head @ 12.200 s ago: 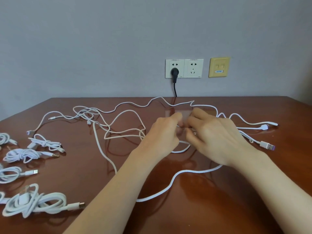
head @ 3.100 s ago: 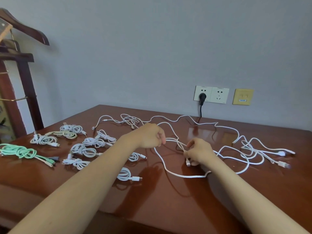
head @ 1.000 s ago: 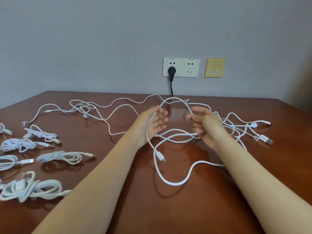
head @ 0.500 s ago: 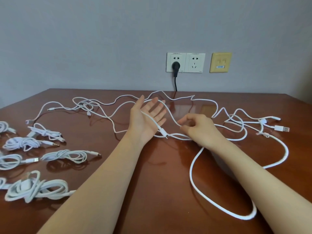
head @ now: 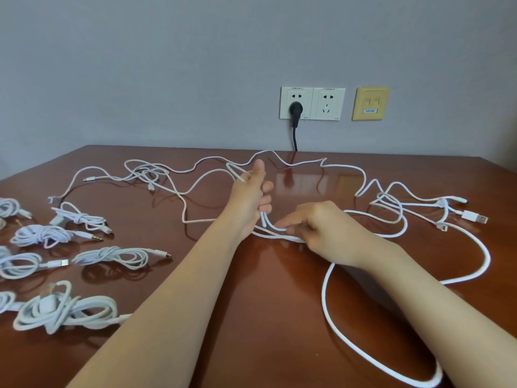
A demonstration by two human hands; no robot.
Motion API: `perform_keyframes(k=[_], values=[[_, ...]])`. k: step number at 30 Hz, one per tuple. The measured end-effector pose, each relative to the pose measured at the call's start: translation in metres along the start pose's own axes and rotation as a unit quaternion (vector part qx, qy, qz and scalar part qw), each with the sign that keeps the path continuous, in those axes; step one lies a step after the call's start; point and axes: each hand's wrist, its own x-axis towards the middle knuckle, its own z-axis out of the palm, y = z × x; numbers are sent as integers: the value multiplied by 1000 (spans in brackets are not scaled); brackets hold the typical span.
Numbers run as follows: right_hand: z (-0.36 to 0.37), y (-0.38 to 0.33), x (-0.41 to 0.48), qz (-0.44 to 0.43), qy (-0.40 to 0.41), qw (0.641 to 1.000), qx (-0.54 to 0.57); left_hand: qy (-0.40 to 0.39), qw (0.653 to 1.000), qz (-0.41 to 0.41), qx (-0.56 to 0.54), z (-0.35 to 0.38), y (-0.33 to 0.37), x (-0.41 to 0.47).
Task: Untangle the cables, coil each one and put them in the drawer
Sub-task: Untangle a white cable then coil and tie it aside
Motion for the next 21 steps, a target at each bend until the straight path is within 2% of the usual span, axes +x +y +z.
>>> perform_keyframes(k=[4,7,10,12,15,17,19,21], values=[[-6,-3,-4,-28,-1,997,-77,-18,991,10,136,3,1,-5],[-10,-6,-5,-42,70,995,-53,-29,942,64,328,8,2,-8],[-15,-4,-3,-3,122,993,1,-69,902,38,425,16,3,-17],[-18,-2,-2,22,154,988,19,-115,894,-5,433,18,4,-22],[-21,0,-2,55,186,981,1,-235,901,-71,359,18,1,-25],[-22,4,-3,51,201,978,-15,-290,885,-81,354,17,1,-26],[-25,7,-3,31,176,984,-17,-325,865,-90,372,18,3,-28],[-28,7,-5,20,131,988,76,-348,851,-95,381,16,6,-29]])
